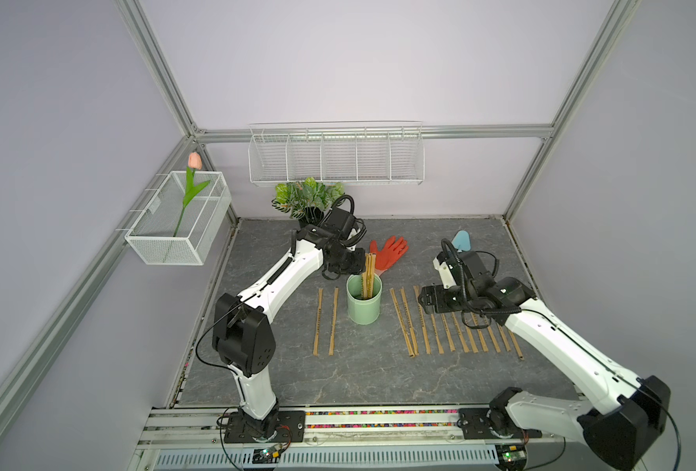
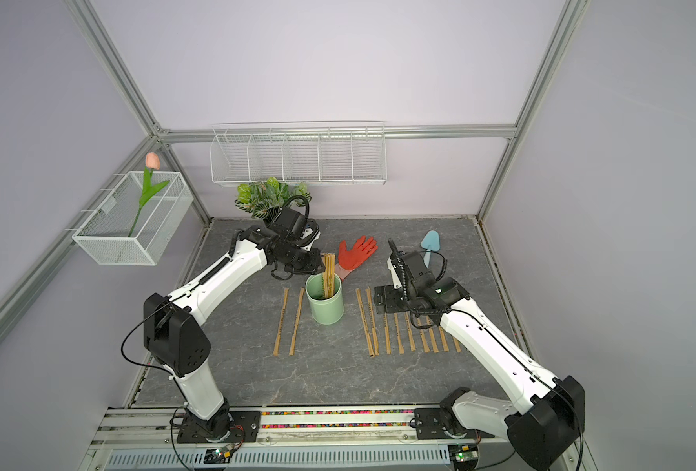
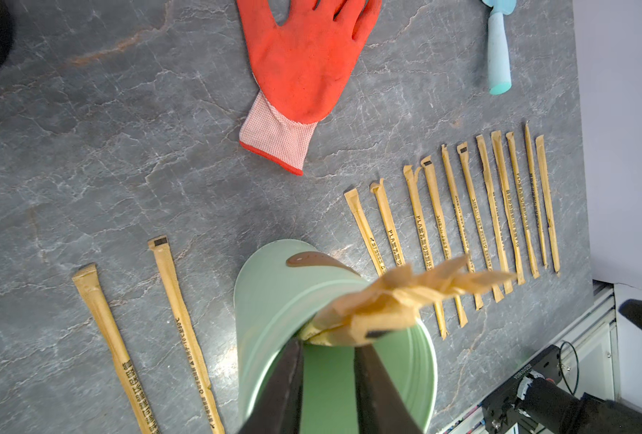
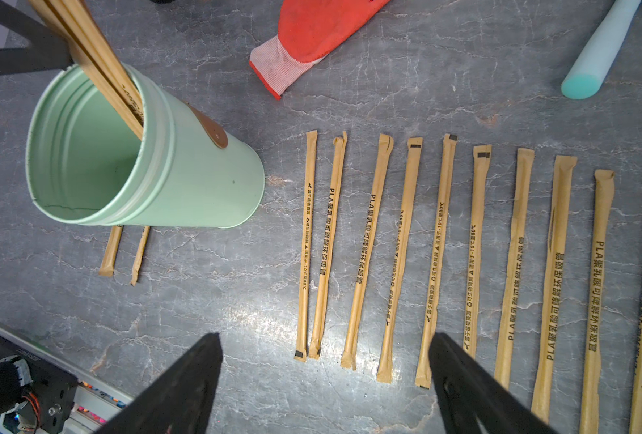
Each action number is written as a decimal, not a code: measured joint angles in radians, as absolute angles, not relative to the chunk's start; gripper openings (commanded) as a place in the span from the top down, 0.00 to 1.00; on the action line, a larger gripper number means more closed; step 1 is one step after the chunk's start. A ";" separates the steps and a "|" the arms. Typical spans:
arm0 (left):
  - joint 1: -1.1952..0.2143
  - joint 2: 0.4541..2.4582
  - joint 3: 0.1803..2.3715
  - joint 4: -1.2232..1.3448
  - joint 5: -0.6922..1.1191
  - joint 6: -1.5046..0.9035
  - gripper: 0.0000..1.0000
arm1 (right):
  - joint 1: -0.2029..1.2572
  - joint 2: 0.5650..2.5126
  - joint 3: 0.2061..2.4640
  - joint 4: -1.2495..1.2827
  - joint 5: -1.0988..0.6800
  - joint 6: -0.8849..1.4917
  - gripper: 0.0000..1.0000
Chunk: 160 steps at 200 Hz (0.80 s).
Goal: Take the straws out of the storage container
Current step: Pick up the straw from the container.
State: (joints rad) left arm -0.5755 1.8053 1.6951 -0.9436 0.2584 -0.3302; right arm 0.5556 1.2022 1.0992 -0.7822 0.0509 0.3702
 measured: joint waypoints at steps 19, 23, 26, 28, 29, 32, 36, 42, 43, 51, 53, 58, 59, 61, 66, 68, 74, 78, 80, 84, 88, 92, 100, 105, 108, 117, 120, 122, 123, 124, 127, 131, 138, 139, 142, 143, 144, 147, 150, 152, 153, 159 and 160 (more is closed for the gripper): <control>-0.578 1.811 1.708 -0.947 0.259 -0.330 0.73 | 0.552 1.202 1.098 -0.782 0.047 0.370 0.11; -0.579 1.813 1.711 -0.948 0.259 -0.330 0.73 | 0.551 1.202 1.098 -0.782 0.047 0.370 0.11; -0.579 1.814 1.712 -0.948 0.258 -0.330 0.73 | 0.550 1.202 1.098 -0.782 0.046 0.370 0.11; -0.579 1.815 1.714 -0.949 0.259 -0.330 0.73 | 0.550 1.202 1.098 -0.782 0.046 0.370 0.11; -0.579 1.816 1.715 -0.949 0.258 -0.330 0.73 | 0.550 1.202 1.097 -0.782 0.046 0.370 0.11; -0.579 1.819 1.717 -0.950 0.259 -0.330 0.72 | 0.550 1.202 1.097 -0.782 0.046 0.371 0.11; -0.580 1.822 1.720 -0.951 0.258 -0.330 0.72 | 0.549 1.202 1.096 -0.782 0.045 0.370 0.11; -0.581 1.826 1.722 -0.951 0.258 -0.329 0.73 | 0.548 1.202 1.094 -0.782 0.043 0.370 0.11; -0.581 1.827 1.723 -0.951 0.258 -0.329 0.73 | 0.548 1.202 1.094 -0.782 0.043 0.370 0.11; -0.582 1.834 1.725 -0.953 0.258 -0.329 0.73 | 0.546 1.202 1.092 -0.782 0.039 0.370 0.11; -0.583 1.835 1.725 -0.953 0.258 -0.329 0.73 | 0.546 1.202 1.092 -0.782 0.039 0.370 0.11; -0.583 1.839 1.725 -0.954 0.258 -0.329 0.73 | 0.545 1.202 1.091 -0.783 0.037 0.370 0.11; -0.583 1.839 1.725 -0.954 0.258 -0.329 0.73 | 0.545 1.202 1.091 -0.783 0.036 0.370 0.11; -0.583 1.840 1.725 -0.955 0.258 -0.329 0.73 | 0.545 1.202 1.091 -0.783 0.036 0.370 0.11; -0.583 1.845 1.725 -0.957 0.258 -0.329 0.73 | 0.545 1.202 1.091 -0.783 0.036 0.370 0.11; -0.583 1.847 1.725 -0.958 0.258 -0.329 0.73 | 0.545 1.202 1.091 -0.783 0.036 0.370 0.11; -0.584 1.850 1.725 -0.958 0.260 -0.329 0.73 | 0.544 1.202 1.091 -0.783 0.036 0.370 0.11; -0.584 1.852 1.727 -0.958 0.259 -0.329 0.73 | 0.544 1.202 1.091 -0.783 0.035 0.370 0.11; -0.584 1.852 1.728 -0.958 0.258 -0.329 0.73 | 0.544 1.202 1.091 -0.783 0.035 0.370 0.11; -0.584 1.853 1.729 -0.958 0.259 -0.329 0.73 | 0.543 1.202 1.090 -0.783 0.035 0.370 0.11; -0.584 1.853 1.730 -0.960 0.259 -0.329 0.73 | 0.543 1.202 1.090 -0.783 0.035 0.370 0.11; -0.584 1.854 1.731 -0.960 0.258 -0.329 0.73 | 0.543 1.202 1.090 -0.783 0.034 0.370 0.11; -0.584 1.854 1.732 -0.963 0.258 -0.329 0.74 | 0.543 1.202 1.089 -0.784 0.033 0.370 0.11; -0.584 1.854 1.732 -0.964 0.259 -0.329 0.74 | 0.542 1.202 1.089 -0.784 0.032 0.370 0.11; -0.584 1.854 1.732 -0.965 0.258 -0.329 0.74 | 0.541 1.202 1.088 -0.784 0.032 0.370 0.11; -0.584 1.855 1.736 -0.969 0.258 -0.329 0.75 | 0.538 1.202 1.087 -0.784 0.029 0.370 0.11; -0.584 1.855 1.737 -0.969 0.258 -0.329 0.75 | 0.538 1.202 1.087 -0.784 0.029 0.370 0.11; -0.584 1.856 1.737 -0.969 0.258 -0.329 0.75 | 0.537 1.202 1.086 -0.785 0.029 0.370 0.11; -0.584 1.856 1.737 -0.969 0.258 -0.329 0.75 | 0.537 1.202 1.086 -0.784 0.029 0.370 0.11; -0.584 1.856 1.737 -0.969 0.258 -0.329 0.75 | 0.537 1.202 1.086 -0.784 0.029 0.370 0.11; -0.585 1.856 1.737 -0.969 0.258 -0.329 0.75 | 0.537 1.202 1.086 -0.785 0.029 0.370 0.11; -0.585 1.856 1.737 -0.969 0.258 -0.329 0.76 | 0.536 1.202 1.085 -0.785 0.029 0.370 0.11; -0.585 1.856 1.737 -0.970 0.258 -0.329 0.76 | 0.535 1.202 1.085 -0.785 0.029 0.370 0.11; -0.585 1.856 1.737 -0.970 0.257 -0.329 0.76 | 0.535 1.202 1.085 -0.785 0.029 0.370 0.11; -0.585 1.856 1.737 -0.970 0.258 -0.329 0.76 | 0.535 1.202 1.085 -0.785 0.029 0.370 0.11; -0.585 1.856 1.737 -0.970 0.258 -0.329 0.76 | 0.535 1.202 1.085 -0.785 0.029 0.370 0.11; -0.585 1.856 1.737 -0.970 0.257 -0.329 0.76 | 0.535 1.202 1.085 -0.785 0.029 0.370 0.11; -0.585 1.856 1.737 -0.970 0.257 -0.329 0.76 | 0.534 1.202 1.085 -0.785 0.028 0.370 0.11; -0.585 1.856 1.737 -0.970 0.257 -0.329 0.76 | 0.534 1.202 1.085 -0.784 0.028 0.370 0.11; -0.585 1.856 1.737 -0.970 0.256 -0.329 0.76 | 0.533 1.202 1.085 -0.785 0.029 0.370 0.11; -0.585 1.856 1.737 -0.970 0.255 -0.329 0.77 | 0.533 1.202 1.085 -0.785 0.028 0.370 0.11; -0.585 1.856 1.737 -0.971 0.255 -0.329 0.76 | 0.533 1.202 1.085 -0.785 0.028 0.370 0.11; -0.585 1.856 1.737 -0.971 0.255 -0.329 0.76 | 0.532 1.202 1.085 -0.785 0.028 0.370 0.11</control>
